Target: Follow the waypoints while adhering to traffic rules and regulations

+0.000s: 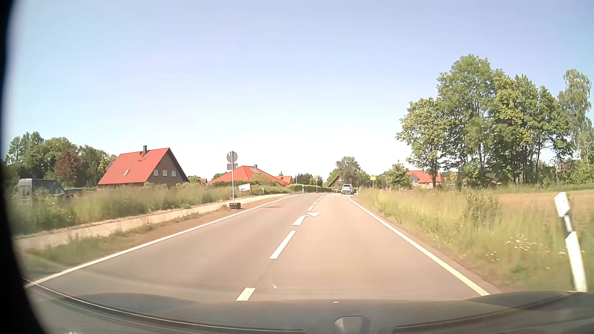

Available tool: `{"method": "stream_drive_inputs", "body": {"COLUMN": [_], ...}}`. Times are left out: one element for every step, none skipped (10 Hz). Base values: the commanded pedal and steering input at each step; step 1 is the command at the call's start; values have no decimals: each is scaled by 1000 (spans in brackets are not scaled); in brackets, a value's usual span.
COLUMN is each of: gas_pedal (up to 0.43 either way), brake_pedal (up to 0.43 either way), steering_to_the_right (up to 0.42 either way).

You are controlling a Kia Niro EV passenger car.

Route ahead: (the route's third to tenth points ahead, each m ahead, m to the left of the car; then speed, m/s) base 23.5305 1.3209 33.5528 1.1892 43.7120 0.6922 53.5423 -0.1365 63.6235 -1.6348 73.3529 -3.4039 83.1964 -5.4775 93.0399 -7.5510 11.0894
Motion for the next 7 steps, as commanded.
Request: {"method": "stream_drive_inputs", "body": {"gas_pedal": [150,150,150,138,138,130,118], "brake_pedal": [6,6,6,6,6,6,6], "steering_to_the_right": [9,11,12,12,12,11,12]}}
